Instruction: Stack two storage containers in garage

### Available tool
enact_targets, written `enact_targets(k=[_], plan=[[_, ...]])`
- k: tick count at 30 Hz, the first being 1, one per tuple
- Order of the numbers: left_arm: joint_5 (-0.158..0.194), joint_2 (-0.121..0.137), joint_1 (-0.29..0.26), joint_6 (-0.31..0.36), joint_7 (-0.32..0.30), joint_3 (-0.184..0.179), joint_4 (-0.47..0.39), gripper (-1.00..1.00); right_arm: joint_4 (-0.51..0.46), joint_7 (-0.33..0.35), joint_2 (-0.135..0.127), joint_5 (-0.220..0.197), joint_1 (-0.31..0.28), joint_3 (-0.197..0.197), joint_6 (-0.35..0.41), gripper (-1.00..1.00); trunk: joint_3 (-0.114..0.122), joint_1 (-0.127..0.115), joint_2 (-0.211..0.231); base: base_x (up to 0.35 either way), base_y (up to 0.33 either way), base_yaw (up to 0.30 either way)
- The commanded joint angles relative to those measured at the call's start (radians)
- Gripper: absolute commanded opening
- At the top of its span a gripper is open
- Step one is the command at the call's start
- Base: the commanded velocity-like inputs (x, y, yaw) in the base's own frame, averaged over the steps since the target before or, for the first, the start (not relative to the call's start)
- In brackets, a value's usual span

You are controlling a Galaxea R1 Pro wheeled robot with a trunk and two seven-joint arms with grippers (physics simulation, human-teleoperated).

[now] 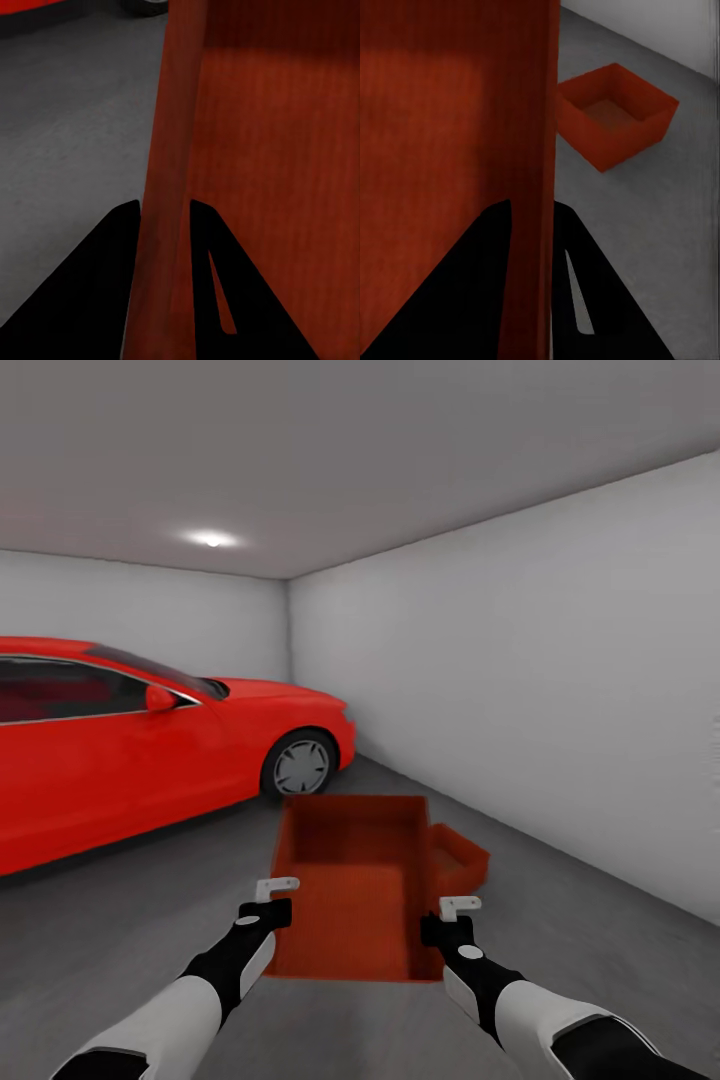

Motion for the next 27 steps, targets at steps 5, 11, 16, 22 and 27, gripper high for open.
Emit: enact_targets(k=[5,11,16,22,27], plan=[[-0.005,0.008,-0.001,0.008,0.055,0.027,-0.004,-1.0,0.006,-0.007,-0.04,-0.016,-0.001,-0.019,-0.006,-1.0,-0.001,0.001,-0.001,0.307,0.213,-0.287],[-0.005,0.008,-0.001,0.008,0.055,0.027,-0.003,-1.0,0.01,-0.007,-0.039,-0.017,-0.001,-0.019,-0.006,-1.0,-0.001,0.001,-0.001,0.307,0.213,-0.287],[-0.005,0.008,-0.001,0.008,0.055,0.027,-0.003,-1.0,0.01,-0.006,-0.039,-0.017,-0.001,-0.019,-0.006,-1.0,-0.001,0.001,-0.001,0.307,0.213,-0.287],[-0.005,0.008,-0.001,0.008,0.055,0.027,-0.003,-1.0,0.01,-0.006,-0.039,-0.017,-0.001,-0.019,-0.006,-1.0,-0.001,0.001,-0.001,0.303,0.218,-0.287],[-0.005,0.008,-0.001,0.008,0.054,0.027,-0.003,-1.0,0.011,-0.006,-0.039,-0.017,-0.001,-0.019,-0.006,-1.0,-0.001,0.001,-0.001,0.3,0.223,-0.287]])
